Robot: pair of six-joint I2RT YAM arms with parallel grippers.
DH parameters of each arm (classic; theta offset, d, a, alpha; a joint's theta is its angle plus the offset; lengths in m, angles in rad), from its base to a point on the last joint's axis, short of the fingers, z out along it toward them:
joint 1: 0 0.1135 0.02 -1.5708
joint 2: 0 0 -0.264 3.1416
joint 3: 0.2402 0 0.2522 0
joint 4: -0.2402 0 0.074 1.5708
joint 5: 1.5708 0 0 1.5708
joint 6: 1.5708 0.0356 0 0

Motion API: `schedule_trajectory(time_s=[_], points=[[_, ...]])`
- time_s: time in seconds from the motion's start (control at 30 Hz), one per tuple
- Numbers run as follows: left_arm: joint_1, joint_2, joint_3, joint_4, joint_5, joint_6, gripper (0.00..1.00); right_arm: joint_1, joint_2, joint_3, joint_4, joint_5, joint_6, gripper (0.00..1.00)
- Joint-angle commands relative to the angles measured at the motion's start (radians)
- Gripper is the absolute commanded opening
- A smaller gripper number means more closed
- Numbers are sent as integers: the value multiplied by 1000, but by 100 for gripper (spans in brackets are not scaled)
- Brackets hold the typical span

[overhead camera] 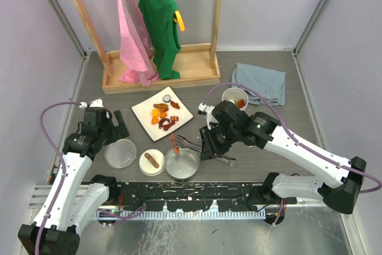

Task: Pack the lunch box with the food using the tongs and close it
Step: Place the fake food in the packing box.

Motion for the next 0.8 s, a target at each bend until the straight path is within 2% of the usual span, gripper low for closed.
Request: schedule_trajectory(time_s=[0.0,0.23,0.63,0.77], points=[[4,-6,13,39,-1,-4,100,19,-81,-66,34,-110,37,29],[4,-1,12,42,3,-5,100,29,-113,-175,77,-141,71,30],[4,-14,12,38,-4,-6,100,28,-15,-145,22,246,102,29],[4,-10,13,36,-4,-5,100,14,-24,-130,14,303,115,29]])
